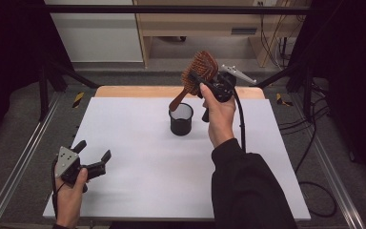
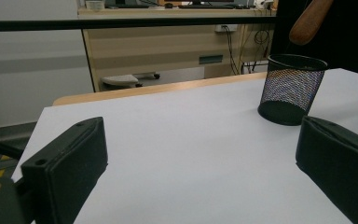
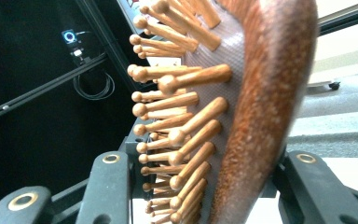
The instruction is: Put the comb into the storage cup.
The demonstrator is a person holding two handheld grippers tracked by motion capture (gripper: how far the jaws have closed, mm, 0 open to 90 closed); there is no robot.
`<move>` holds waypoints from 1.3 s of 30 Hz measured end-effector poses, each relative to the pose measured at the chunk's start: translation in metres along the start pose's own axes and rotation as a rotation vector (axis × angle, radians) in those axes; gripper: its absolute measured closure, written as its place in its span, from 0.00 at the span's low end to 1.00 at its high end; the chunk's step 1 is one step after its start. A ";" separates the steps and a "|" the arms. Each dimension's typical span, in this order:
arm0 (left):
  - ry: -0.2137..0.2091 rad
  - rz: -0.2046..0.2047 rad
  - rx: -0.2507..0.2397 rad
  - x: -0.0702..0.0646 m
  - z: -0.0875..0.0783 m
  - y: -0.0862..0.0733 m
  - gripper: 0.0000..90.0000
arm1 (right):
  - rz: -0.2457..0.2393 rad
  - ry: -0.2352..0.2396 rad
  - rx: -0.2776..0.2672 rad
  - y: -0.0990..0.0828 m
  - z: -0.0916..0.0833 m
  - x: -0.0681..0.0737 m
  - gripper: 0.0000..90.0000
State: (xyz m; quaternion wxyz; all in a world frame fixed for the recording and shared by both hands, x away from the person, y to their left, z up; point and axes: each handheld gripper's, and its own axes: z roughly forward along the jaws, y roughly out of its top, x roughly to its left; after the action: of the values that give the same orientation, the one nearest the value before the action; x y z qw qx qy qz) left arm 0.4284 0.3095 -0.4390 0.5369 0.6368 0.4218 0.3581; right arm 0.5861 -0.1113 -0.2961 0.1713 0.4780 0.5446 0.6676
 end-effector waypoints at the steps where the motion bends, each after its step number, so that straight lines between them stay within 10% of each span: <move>1: 0.000 0.001 0.001 0.000 0.000 0.000 0.03 | -0.005 -0.003 -0.001 0.000 0.000 -0.001 0.59; 39: -0.021 0.015 0.013 -0.002 0.005 -0.002 0.03 | -0.075 -0.064 -0.023 0.007 -0.002 -0.010 0.58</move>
State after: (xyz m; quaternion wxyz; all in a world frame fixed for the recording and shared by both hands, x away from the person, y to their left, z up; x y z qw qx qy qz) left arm 0.4316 0.3061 -0.4413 0.5345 0.6472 0.4137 0.3526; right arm 0.5917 -0.1221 -0.2940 0.2188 0.4762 0.5486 0.6515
